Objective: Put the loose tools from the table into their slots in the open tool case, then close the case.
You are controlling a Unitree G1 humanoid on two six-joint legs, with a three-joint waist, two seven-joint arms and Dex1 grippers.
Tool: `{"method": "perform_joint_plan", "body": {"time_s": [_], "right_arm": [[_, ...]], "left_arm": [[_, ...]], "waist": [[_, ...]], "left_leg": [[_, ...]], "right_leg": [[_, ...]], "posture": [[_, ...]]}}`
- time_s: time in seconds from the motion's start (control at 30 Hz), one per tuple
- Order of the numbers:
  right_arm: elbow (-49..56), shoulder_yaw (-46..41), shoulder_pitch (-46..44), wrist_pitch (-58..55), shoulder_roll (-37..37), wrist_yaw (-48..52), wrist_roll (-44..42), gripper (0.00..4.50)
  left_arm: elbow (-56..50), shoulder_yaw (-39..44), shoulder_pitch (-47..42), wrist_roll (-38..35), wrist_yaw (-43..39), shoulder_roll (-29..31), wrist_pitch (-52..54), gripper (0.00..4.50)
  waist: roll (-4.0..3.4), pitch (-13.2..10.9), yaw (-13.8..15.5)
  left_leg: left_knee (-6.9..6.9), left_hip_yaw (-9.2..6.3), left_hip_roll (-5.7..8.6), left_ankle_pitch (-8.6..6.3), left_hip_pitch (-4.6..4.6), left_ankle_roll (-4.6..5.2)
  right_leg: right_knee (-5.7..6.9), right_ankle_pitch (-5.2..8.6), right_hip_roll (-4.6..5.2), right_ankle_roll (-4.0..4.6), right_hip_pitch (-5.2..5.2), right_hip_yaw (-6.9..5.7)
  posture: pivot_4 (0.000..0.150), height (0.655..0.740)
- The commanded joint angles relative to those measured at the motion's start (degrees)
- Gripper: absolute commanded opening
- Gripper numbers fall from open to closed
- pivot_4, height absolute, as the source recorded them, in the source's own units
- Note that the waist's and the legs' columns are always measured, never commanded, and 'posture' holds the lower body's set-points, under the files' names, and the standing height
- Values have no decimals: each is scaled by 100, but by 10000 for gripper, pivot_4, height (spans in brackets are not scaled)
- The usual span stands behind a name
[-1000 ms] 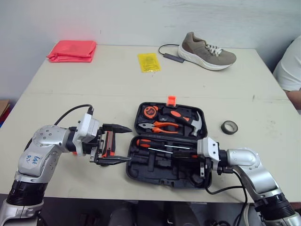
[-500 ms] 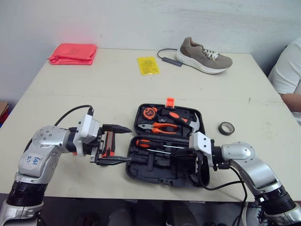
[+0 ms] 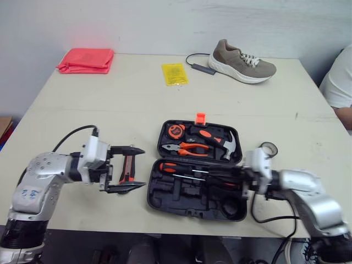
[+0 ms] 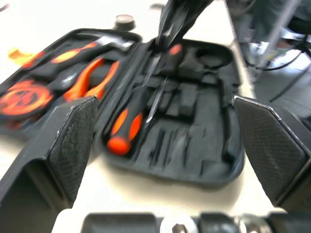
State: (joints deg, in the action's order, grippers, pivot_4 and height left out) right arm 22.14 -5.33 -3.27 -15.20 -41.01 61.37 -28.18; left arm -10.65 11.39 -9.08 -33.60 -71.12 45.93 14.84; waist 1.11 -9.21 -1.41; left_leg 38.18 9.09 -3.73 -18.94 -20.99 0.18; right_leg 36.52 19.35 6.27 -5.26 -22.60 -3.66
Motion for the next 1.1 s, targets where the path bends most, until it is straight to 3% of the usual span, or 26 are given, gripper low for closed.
{"method": "perform_joint_plan", "body": {"time_s": [0.03, 0.17, 0.4, 0.5, 0.63, 0.73, 0.9, 1.1], "right_arm": [[215, -1077, 624, 296, -265, 131, -241, 24302], [-507, -2065, 1321, 1299, -402, 699, -138, 44579], [-2832, -3678, 2042, 2523, -711, 848, 250, 44579], [-3903, -3867, 2314, 3247, -807, 1117, 444, 44579], [-4626, -3865, 2270, 3824, -866, 1220, 425, 44579], [-4790, -3738, 2177, 4025, -872, 1307, 372, 44579], [-4198, -3501, 1754, 3675, -749, 1165, 17, 44579], [-2145, -2887, 1505, 2707, -363, 827, -825, 44579]], "left_arm": [[515, 924, 345, 95, 89, 284, -311, 45000], [1295, 1785, 975, 257, 150, 452, -708, 45000], [3539, 2970, 1656, 769, 485, 873, -1644, 45000], [4405, 3263, 1842, 902, 676, 1067, -1958, 45000], [4730, 3376, 1911, 860, 668, 1153, -2119, 45000], [4564, 3365, 1898, 777, 674, 1112, -2062, 45000], [3628, 3135, 1873, 579, 985, 940, -1012, 45000], [616, 2727, 1759, -260, 2215, 616, 1122, 45000]], "waist": [[3, -1, -1], [4, -4, -17], [8, -6, -15], [8, -7, -16], [1, -11, -37], [-2, -12, -45], [-7, -14, -78], [-8, -20, -32]], "left_leg": [[0, -1, 0, 0, -3, 1], [-5, 2, 2, -2, 0, 5], [-12, 8, 4, -9, 5, 11], [-18, 2, 4, -16, 5, 12], [-29, 0, 3, -23, 12, 15], [-33, 0, 4, -40, 32, -15], [-85, 10, 6, -18, 64, -43], [-101, 9, 4, 14, 65, -26]], "right_leg": [[-3, 0, 0, 0, 0, -3], [-9, -1, 0, -2, 3, -6], [-23, -5, 6, -8, 2, -23], [-34, -4, 14, -8, 6, -19], [-41, -4, 21, -6, 10, -8], [-38, -6, 27, -3, 20, -6], [-44, -3, 27, 4, 29, 5], [-27, 2, 24, 13, 24, 2]], "posture": [[1500, 7400], [1500, 7400], [1500, 7400], [1500, 7400], [1500, 7400], [1500, 7400], [1500, 7400], [1500, 7400]]}}
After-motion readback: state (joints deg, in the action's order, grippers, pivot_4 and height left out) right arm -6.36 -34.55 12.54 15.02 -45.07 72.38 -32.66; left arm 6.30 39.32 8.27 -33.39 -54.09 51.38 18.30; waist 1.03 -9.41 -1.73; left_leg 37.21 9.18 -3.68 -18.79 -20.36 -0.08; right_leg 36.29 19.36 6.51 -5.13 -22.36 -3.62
